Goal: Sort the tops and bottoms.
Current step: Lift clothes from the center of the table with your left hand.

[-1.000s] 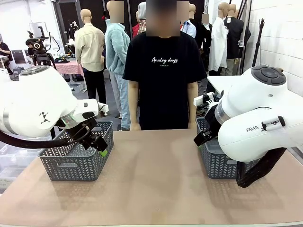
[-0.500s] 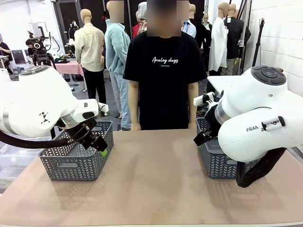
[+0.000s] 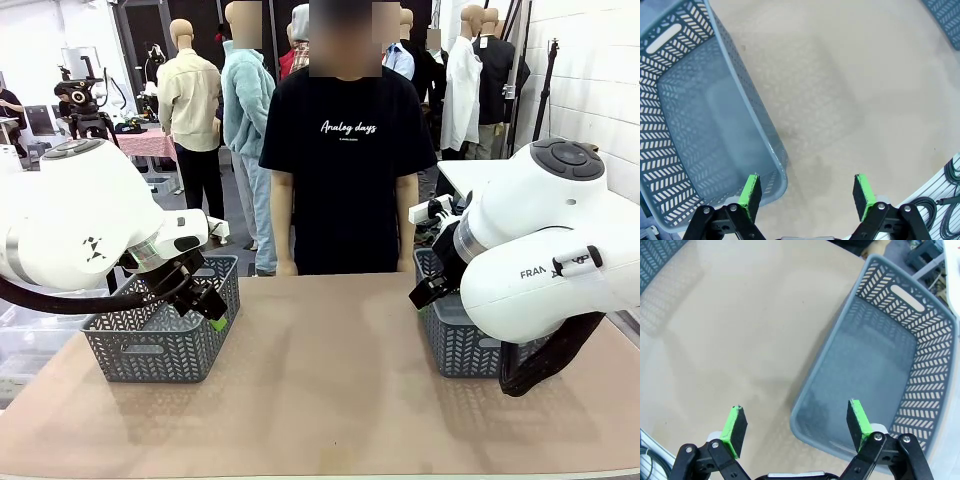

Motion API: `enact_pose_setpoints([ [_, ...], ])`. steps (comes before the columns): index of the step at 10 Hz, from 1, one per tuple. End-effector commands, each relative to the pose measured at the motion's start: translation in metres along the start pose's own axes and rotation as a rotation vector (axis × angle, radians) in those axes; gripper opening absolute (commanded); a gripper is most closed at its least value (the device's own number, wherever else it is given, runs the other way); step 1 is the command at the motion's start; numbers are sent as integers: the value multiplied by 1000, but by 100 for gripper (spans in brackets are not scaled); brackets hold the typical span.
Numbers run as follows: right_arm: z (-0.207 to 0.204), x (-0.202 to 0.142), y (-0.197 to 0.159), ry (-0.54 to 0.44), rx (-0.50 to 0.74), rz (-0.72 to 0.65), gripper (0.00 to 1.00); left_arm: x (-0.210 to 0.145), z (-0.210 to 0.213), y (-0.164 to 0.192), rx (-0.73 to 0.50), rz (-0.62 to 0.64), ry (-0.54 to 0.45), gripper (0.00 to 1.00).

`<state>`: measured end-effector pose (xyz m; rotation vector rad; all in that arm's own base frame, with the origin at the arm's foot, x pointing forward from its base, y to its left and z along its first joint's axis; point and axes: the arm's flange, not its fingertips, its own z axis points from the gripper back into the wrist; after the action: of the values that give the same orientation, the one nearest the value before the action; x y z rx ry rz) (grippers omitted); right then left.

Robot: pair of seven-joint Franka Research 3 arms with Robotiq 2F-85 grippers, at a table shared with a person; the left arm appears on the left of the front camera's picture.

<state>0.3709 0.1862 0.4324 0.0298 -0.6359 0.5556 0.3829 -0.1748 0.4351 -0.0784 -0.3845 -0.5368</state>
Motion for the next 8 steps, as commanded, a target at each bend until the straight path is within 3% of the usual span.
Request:
enact_pose_setpoints([
  [1, -1, 0, 1, 2, 4, 1, 100, -2, 0, 1, 6, -10, 3, 96],
  [8, -1, 0, 1, 2, 4, 1, 100, -2, 0, 1, 6, -10, 3, 96],
])
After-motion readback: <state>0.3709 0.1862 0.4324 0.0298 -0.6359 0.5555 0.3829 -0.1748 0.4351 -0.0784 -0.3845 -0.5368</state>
